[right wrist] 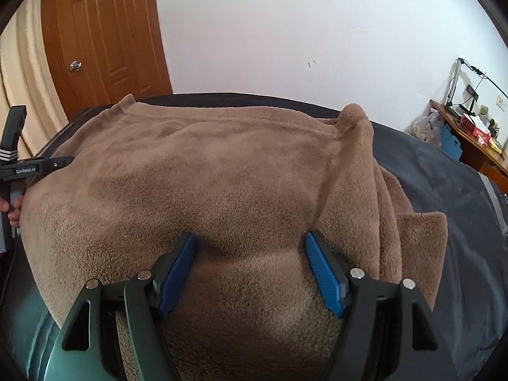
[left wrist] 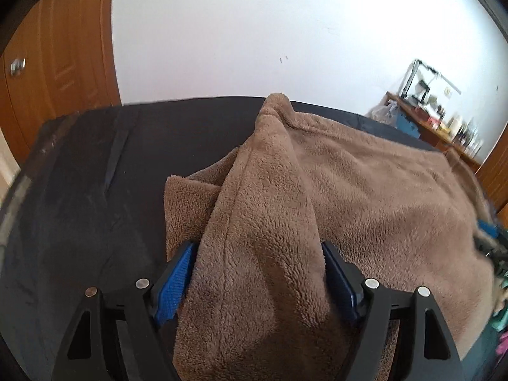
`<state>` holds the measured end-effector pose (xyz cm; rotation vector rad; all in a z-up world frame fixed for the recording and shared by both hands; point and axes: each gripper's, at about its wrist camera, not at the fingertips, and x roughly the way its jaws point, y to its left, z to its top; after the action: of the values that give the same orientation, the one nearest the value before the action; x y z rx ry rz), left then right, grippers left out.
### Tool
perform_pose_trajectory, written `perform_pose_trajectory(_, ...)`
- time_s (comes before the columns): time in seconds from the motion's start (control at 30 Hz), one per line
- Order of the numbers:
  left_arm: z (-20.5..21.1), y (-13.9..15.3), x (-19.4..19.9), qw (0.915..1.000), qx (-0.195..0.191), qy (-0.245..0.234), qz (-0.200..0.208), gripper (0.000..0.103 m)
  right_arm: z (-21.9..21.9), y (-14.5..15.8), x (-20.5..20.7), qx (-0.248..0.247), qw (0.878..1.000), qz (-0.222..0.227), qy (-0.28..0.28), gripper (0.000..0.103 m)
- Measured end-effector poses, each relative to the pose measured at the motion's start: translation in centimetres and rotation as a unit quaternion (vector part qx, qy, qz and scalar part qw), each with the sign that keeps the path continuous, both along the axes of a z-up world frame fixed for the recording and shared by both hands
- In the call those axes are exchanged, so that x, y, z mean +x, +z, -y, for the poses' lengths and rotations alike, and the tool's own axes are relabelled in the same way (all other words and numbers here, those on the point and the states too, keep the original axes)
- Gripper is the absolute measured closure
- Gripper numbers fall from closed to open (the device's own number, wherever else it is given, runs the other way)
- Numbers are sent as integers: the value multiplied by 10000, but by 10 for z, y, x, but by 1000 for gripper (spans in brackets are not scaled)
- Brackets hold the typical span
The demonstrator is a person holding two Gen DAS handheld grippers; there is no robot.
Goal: Fold clothes
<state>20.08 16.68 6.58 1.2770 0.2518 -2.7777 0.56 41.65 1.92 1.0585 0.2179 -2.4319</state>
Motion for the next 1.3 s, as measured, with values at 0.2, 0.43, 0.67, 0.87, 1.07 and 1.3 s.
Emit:
perform_pose_trajectory(0.2, 15, 3, 11, 9995, 264, 132, 113, 19, -39, 24, 28, -630, 9971, -7, -431, 27)
perform_pose_trajectory(0.43, 20, 8, 43, 9991, 379, 171, 35, 19, -128, 24, 83, -396, 9889, -158, -1426, 24)
perform_pose_trajectory(0.67, 30, -8, 47, 9974, 671, 271, 52, 19, -149, -1, 94, -484, 9844, 65, -1691, 38)
perform_pose_trajectory(0.87, 32, -10, 52, 9981, 559, 251, -33, 17, -130, -5, 74, -403, 9906, 114, -1302, 53)
perform_pose_trajectory(1.07, 36, -11, 51, 9985, 459, 299, -28, 17, -139, -9, 73, -299, 9872, 124, -1561, 83)
perform_pose_trajectory(1.3, 35, -9, 53, 9989, 388, 281, -12, 17, -146, -13, 72, -331, 9850, 285, -1668, 82)
